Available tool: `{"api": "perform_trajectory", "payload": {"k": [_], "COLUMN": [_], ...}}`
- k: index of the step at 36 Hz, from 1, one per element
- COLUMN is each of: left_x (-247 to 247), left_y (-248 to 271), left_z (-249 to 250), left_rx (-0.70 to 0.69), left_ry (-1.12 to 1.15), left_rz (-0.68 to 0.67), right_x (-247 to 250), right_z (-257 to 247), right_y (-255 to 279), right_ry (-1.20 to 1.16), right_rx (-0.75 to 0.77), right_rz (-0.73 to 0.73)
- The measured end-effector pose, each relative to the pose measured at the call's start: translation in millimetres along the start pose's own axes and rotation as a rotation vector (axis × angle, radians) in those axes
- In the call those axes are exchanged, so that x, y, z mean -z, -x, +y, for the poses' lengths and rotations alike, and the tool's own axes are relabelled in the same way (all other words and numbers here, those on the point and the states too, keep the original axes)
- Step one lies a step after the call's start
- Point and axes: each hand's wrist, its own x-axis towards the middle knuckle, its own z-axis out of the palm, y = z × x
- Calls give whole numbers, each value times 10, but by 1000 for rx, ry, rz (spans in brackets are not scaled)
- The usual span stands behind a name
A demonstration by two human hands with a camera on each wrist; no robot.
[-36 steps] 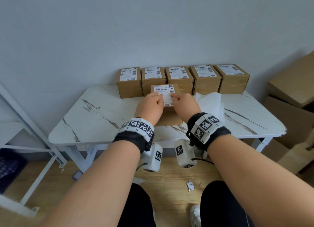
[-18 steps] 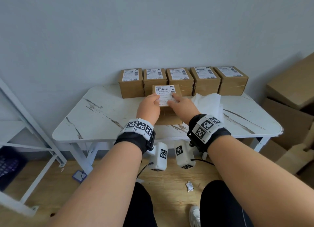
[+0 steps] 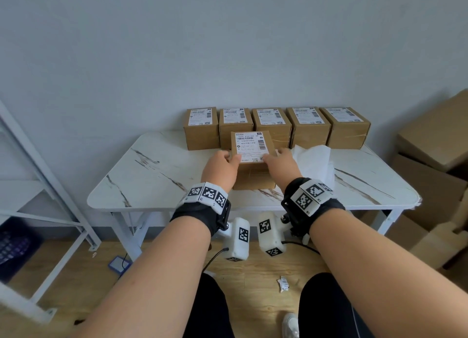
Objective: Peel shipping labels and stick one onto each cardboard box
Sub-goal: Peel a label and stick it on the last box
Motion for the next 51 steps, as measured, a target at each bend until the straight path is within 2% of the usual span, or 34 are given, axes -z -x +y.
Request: {"api": "perform_trajectory", "payload": {"k": [3,7,13,18,26,33,36,40,43,46,51], "left_x": [51,166,412,664,1037,1183,1245,1310,1329,1328,1304], "left_y": [43,88,170,190,89,-163,-271,-440,-603,-783,-1060], "left_z": [-46,-78,-155,-307,-755,-1059,-1113,-1200,-1271,-1327,-1368], "left_rx": [-4,-20,11,43,178,253,255,248,245,246,259], "left_ry": [27,-15,-76,-50,-11,-41,-75,-149,-209,-191,-174], "left_rz": [-38,1,221,416,510,514,492,423,399,407,409], "right_x": [-11,-55,-291,-609,-1119,-1544,-1646,-1779,-1873,-1937,-2048], "right_z": [30,33,-194,-406,-618,-736,-771,-812,-833,-867,-935], "right_y": [39,84,195,296,349,179,57,-157,-307,-442,-713], "right_ry": [41,126,124,27,183,360,421,646,812,868,961], "right_rx": [-42,-8,109,228,361,396,463,566,621,676,714], "right_rz": [22,23,-17,-130,-314,-288,-273,-280,-184,-125,-152]}}
